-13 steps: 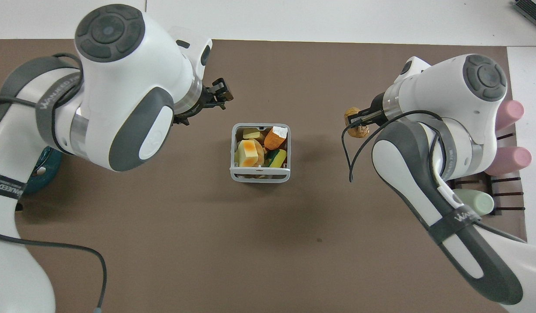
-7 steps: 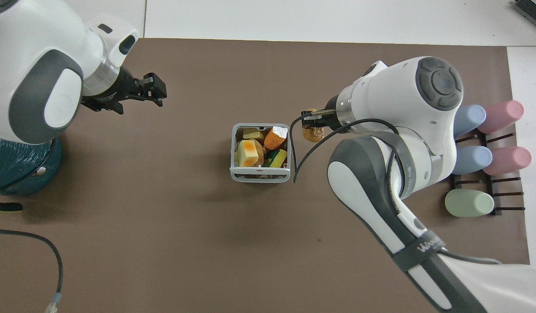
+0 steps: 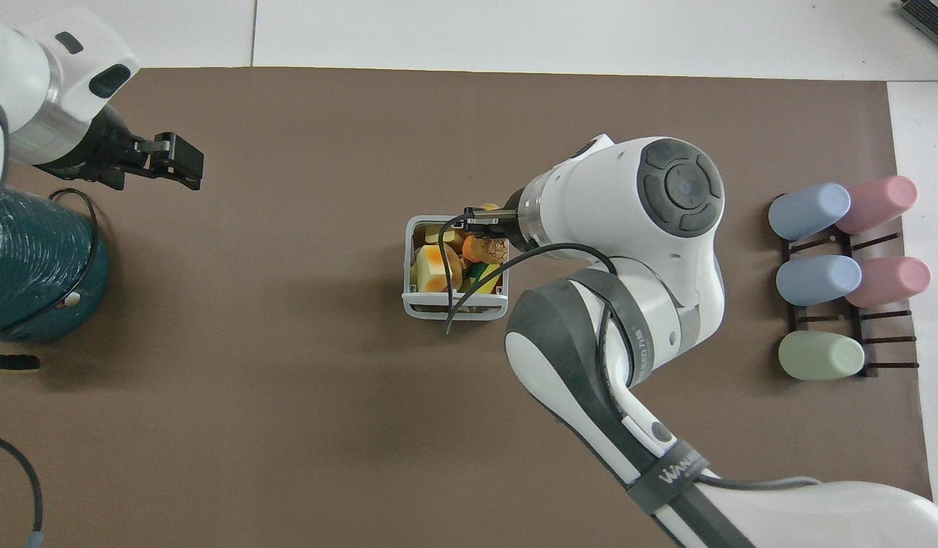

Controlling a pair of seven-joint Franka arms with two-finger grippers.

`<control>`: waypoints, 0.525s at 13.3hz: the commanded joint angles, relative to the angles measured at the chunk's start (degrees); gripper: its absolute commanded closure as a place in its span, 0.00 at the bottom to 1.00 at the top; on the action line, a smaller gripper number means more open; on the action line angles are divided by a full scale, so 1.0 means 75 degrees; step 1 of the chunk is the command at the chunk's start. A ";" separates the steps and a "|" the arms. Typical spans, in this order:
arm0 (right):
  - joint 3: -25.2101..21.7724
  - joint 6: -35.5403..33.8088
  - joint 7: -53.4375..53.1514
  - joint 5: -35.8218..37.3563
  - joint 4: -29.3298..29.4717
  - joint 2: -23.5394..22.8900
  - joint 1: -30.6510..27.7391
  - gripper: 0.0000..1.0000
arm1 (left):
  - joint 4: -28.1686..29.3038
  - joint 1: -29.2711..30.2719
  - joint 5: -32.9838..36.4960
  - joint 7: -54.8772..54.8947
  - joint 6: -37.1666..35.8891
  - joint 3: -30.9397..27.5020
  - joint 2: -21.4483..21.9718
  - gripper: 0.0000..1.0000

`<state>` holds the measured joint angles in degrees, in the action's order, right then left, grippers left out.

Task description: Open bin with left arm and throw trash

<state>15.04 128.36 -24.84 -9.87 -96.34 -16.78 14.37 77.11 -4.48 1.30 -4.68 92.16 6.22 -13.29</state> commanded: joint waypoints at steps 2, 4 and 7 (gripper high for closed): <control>0.0011 0.0183 -0.0134 -0.0137 0.0037 -0.0306 0.0193 1.00 | 0.0603 0.0233 0.0143 0.0985 -0.0253 0.0038 0.0715 0.04; 0.0011 0.0229 -0.0134 -0.0137 0.0037 -0.0364 0.0194 1.00 | 0.1247 0.0327 0.0143 0.1116 -0.0113 0.0038 0.1079 0.02; 0.0011 0.0347 -0.0356 -0.0137 -0.0022 -0.0493 0.0404 1.00 | 0.1730 0.0327 0.0132 0.1104 0.0087 0.0038 0.1372 0.00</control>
<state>15.04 129.53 -25.71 -9.90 -96.38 -19.49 16.41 85.02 -2.49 1.49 2.65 90.63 6.18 -6.56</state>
